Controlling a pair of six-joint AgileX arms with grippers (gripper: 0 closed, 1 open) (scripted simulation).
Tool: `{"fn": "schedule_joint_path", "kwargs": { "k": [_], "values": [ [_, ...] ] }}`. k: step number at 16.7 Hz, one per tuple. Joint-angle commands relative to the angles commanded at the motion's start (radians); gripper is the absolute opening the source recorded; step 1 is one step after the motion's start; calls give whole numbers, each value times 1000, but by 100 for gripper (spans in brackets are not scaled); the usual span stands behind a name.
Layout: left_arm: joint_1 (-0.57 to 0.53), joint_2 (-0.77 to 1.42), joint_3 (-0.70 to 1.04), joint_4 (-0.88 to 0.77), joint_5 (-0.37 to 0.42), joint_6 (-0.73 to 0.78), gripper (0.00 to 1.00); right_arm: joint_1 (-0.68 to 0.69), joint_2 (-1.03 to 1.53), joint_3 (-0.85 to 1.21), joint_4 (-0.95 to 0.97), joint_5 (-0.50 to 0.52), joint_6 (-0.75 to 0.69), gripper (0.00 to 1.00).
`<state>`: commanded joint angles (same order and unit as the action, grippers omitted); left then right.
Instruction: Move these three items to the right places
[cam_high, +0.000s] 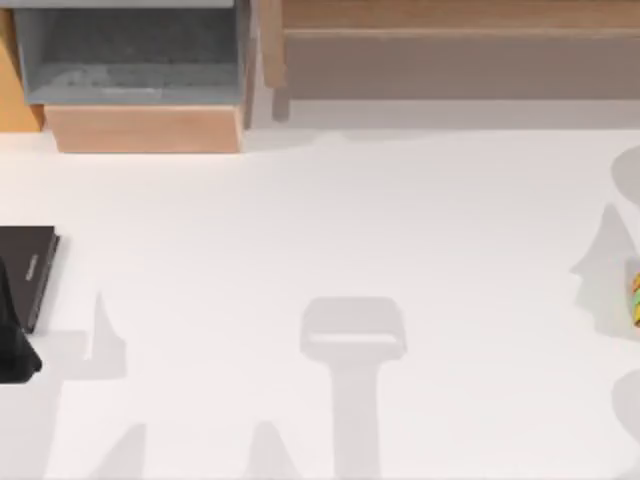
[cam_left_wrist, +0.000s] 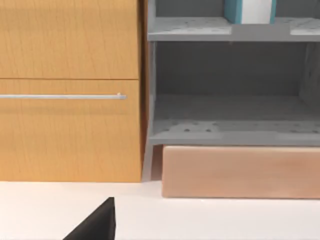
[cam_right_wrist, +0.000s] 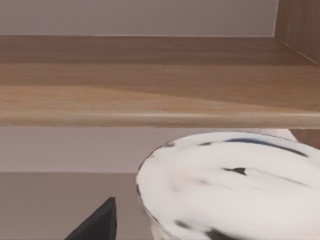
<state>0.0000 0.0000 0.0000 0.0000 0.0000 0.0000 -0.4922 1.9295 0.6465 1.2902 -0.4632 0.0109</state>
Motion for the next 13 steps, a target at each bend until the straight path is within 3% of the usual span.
{"fn": "schedule_joint_path", "kwargs": {
  "k": [7, 13],
  "values": [
    [0, 0, 0, 0, 0, 0, 100, 34, -42, 83, -98, 61, 8, 100],
    [0, 0, 0, 0, 0, 0, 100, 169, -138, 340, -551, 276, 39, 100]
  ]
}}
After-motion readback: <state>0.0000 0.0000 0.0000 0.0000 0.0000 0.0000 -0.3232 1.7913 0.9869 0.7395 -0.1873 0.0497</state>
